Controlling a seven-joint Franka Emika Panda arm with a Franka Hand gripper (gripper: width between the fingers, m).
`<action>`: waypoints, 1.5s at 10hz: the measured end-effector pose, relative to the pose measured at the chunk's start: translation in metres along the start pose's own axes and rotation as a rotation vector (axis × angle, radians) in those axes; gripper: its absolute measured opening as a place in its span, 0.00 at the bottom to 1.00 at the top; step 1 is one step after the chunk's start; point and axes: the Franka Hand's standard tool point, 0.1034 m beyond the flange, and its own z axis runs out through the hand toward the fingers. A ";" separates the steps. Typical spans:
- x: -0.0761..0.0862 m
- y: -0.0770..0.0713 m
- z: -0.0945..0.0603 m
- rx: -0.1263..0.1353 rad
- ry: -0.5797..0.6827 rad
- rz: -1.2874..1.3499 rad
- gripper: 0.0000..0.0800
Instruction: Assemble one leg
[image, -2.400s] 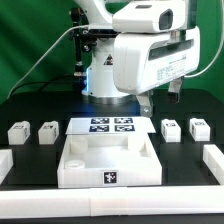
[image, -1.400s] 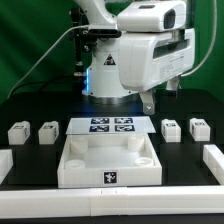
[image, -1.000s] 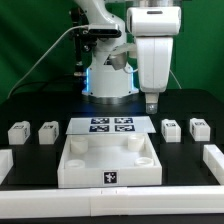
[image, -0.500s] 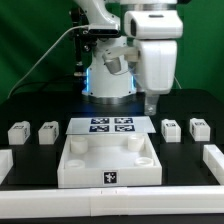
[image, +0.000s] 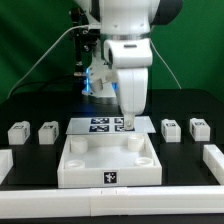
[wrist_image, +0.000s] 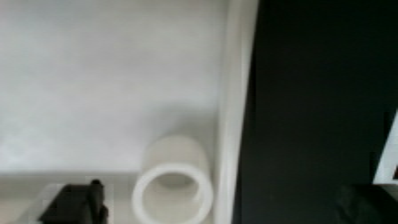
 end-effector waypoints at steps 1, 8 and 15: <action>0.000 0.000 0.000 0.000 -0.001 0.014 0.81; -0.042 -0.005 0.025 0.040 0.016 0.120 0.81; -0.024 0.001 0.039 0.042 0.024 0.167 0.70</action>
Offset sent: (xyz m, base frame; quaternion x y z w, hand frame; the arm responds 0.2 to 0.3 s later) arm 0.0000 0.0000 0.0000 0.0000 0.0000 0.0000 1.0000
